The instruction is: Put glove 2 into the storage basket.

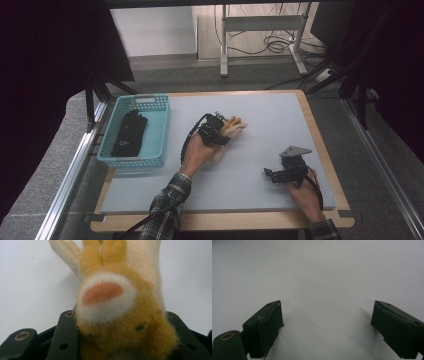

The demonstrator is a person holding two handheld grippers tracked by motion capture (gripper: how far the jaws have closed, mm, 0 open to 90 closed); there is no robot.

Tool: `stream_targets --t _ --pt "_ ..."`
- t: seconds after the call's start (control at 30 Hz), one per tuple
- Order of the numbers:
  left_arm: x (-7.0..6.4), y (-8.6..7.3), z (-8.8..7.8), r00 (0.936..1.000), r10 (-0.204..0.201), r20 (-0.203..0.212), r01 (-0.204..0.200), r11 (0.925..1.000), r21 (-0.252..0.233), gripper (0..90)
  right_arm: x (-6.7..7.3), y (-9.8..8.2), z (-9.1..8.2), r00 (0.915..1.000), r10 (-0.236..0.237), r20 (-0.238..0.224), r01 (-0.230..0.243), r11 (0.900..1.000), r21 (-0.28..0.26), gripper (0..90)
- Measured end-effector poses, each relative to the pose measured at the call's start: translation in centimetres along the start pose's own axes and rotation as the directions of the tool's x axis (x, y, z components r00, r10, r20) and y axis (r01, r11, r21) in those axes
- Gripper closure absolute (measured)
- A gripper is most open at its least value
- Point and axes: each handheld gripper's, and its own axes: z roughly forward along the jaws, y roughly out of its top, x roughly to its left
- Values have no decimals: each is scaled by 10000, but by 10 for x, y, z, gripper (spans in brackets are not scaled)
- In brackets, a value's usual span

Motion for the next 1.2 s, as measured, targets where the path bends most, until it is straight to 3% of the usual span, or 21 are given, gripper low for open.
stream_targets --t 0.43,0.7,0.97,1.2 --pt "21 7 -40 9979 -295 -577 275 9990 -360 556 0 0 0 10000 -13 -5 13 10000 1 98" --pt "39 6 -68 9917 -658 -1107 605 9969 -502 554 0 0 0 10000 -3 -2 3 10000 -3 98" --pt "59 1 -95 9784 -1146 -1718 1044 9923 -672 550 0 0 0 10000 0 -1 0 10000 -5 98" --pt "82 -14 -121 9574 -1487 -2474 1351 9883 -712 546 0 0 0 10000 -17 9 17 10000 0 98"
